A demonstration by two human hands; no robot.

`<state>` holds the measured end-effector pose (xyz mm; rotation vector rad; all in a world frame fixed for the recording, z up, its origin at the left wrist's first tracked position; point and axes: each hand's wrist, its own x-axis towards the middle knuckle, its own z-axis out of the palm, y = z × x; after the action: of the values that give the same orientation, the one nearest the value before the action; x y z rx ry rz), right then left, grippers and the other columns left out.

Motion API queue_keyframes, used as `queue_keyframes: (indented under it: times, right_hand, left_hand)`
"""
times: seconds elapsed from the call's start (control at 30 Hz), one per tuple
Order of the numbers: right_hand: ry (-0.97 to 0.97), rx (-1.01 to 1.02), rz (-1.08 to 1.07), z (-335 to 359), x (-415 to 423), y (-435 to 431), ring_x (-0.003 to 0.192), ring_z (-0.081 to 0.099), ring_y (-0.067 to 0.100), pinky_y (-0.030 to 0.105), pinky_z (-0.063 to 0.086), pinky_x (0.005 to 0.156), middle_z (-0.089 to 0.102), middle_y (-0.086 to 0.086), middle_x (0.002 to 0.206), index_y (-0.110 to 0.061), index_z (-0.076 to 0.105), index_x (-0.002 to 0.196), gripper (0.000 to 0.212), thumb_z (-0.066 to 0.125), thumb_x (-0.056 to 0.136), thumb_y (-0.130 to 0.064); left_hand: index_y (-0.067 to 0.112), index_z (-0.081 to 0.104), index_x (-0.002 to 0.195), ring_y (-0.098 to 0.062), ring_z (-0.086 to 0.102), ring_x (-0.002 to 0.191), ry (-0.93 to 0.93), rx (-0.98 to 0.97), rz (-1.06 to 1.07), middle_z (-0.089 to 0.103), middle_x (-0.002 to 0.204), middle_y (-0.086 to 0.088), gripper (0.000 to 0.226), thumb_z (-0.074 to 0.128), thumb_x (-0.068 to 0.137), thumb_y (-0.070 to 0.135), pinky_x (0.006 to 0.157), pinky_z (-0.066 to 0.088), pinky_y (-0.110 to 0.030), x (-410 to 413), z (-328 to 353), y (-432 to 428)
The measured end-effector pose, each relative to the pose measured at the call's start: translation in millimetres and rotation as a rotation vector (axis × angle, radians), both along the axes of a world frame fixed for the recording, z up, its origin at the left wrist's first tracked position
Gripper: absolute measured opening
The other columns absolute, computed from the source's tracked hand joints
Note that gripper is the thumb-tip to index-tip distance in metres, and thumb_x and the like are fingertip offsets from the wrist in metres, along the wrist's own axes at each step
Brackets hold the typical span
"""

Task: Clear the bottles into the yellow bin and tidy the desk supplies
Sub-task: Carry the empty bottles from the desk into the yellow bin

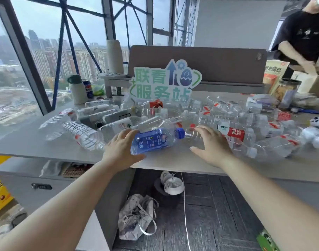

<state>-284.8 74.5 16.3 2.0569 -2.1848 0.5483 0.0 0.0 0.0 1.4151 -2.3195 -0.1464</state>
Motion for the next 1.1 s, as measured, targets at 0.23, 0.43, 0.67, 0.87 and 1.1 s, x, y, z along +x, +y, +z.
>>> queue_keyframes:
  times: [0.23, 0.43, 0.67, 0.87, 1.1]
  right_hand:
    - [0.128, 0.066, -0.141, -9.7, -8.1, -9.8, 0.137, 0.027, 0.025, 0.041, 0.024, 0.112, 0.029, 0.001, 0.152, -0.021, 0.026, 0.147, 0.071, 0.062, 0.086, -0.034]
    - [0.143, 0.127, -0.189, 2.2, -1.4, -10.8, 0.125, 0.035, 0.028, 0.041, 0.034, 0.103, 0.038, 0.008, 0.136, -0.020, 0.043, 0.132, 0.060, 0.069, 0.080, -0.035]
    - [0.141, 0.016, -0.040, 18.0, 48.5, 0.1, 0.117, 0.047, 0.030, 0.039, 0.040, 0.096, 0.051, 0.008, 0.128, -0.019, 0.038, 0.128, 0.062, 0.066, 0.078, -0.042]
    - [0.002, -0.191, 0.411, 47.4, 175.4, 17.5, 0.120, 0.044, 0.029, 0.039, 0.038, 0.098, 0.048, 0.007, 0.131, -0.018, 0.034, 0.133, 0.069, 0.067, 0.079, -0.045]
    - [-0.328, -0.198, 0.834, 42.1, 341.7, 21.5, 0.121, 0.046, 0.025, 0.035, 0.038, 0.095, 0.049, 0.005, 0.132, -0.018, 0.036, 0.137, 0.075, 0.073, 0.077, -0.043]
  left_hand:
    - [0.033, 0.037, 0.139, -0.025, 0.046, 0.122, 0.068, -0.005, 0.016, 0.038, 0.139, 0.002, 0.081, 0.079, 0.069, 0.040, 0.096, 0.043, -0.038, -2.6, 0.5, 2.2]
    - [0.033, 0.043, 0.136, -0.020, 0.047, 0.117, 0.190, -0.044, 0.041, 0.040, 0.131, 0.003, 0.078, 0.081, 0.068, 0.039, 0.095, 0.045, -0.038, 32.7, 15.3, 46.4]
    - [0.029, 0.046, 0.134, -0.022, 0.049, 0.116, 0.288, -0.153, 0.242, 0.043, 0.133, -0.002, 0.079, 0.084, 0.066, 0.038, 0.094, 0.050, -0.044, 90.3, 26.3, 105.4]
    - [0.026, 0.050, 0.131, -0.024, 0.049, 0.110, 0.351, -0.262, 0.458, 0.046, 0.125, -0.004, 0.076, 0.085, 0.064, 0.035, 0.090, 0.051, -0.045, 164.5, 28.5, 158.5]
    - [0.025, 0.053, 0.129, -0.023, 0.048, 0.111, 0.359, -0.351, 0.678, 0.051, 0.121, -0.004, 0.076, 0.081, 0.061, 0.047, 0.089, 0.043, -0.034, 275.6, 28.1, 205.1]
